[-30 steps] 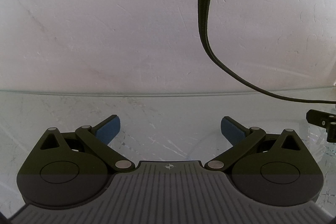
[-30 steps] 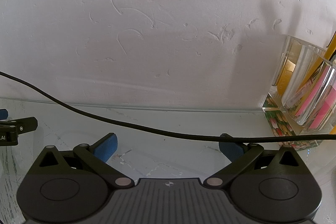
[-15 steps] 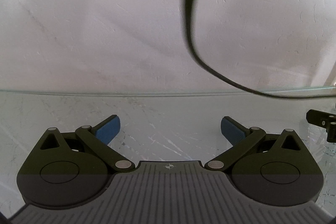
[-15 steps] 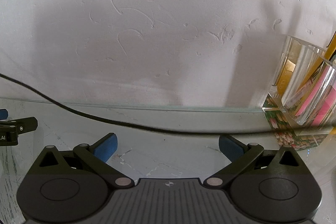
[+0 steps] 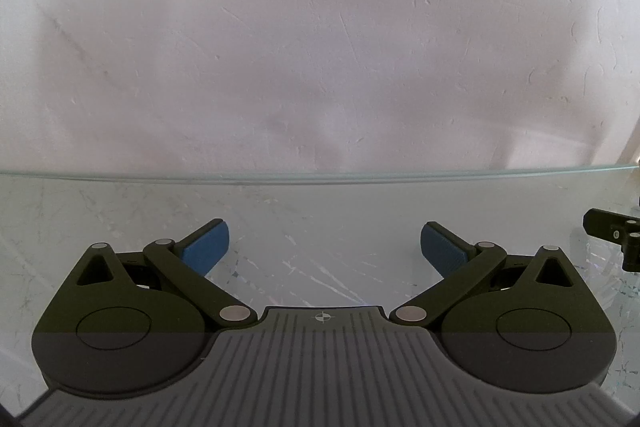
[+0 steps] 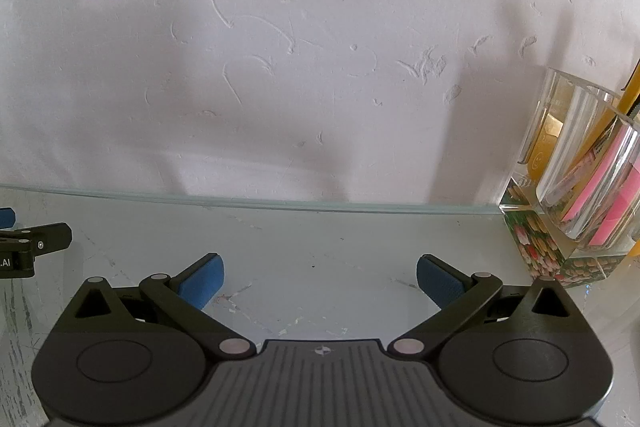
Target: Organize scattered shoes
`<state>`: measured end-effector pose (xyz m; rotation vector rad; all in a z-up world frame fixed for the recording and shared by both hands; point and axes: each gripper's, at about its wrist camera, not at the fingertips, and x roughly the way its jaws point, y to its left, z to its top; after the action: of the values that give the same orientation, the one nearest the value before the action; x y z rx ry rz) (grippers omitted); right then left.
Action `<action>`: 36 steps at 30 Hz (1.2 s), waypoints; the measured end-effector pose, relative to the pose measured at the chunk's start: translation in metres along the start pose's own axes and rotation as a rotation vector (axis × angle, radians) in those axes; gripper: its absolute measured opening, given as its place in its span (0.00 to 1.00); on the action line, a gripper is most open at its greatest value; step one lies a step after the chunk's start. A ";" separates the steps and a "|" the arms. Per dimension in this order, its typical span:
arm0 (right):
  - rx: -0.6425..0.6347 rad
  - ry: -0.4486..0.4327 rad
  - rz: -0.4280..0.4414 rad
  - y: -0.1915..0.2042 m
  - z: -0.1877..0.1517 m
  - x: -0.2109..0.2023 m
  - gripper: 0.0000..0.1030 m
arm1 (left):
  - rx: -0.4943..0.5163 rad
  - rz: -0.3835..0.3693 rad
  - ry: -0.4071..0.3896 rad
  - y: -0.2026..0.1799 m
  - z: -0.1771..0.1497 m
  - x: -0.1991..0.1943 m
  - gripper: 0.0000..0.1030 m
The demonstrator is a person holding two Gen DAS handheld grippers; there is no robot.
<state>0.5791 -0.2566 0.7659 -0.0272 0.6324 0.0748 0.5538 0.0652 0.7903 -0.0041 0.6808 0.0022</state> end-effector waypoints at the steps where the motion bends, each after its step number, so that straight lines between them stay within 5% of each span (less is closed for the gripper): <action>1: 0.000 0.000 0.000 0.003 -0.005 0.006 1.00 | 0.000 0.000 0.000 -0.001 -0.003 -0.007 1.00; 17: 0.000 0.000 0.000 0.014 -0.014 0.034 1.00 | 0.001 -0.002 0.000 -0.010 -0.011 0.007 1.00; 36: 0.001 -0.001 -0.001 0.032 -0.016 0.021 1.00 | 0.002 -0.002 0.000 -0.014 -0.010 0.013 1.00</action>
<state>0.5845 -0.2240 0.7407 -0.0263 0.6319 0.0740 0.5573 0.0507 0.7747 -0.0031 0.6811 -0.0002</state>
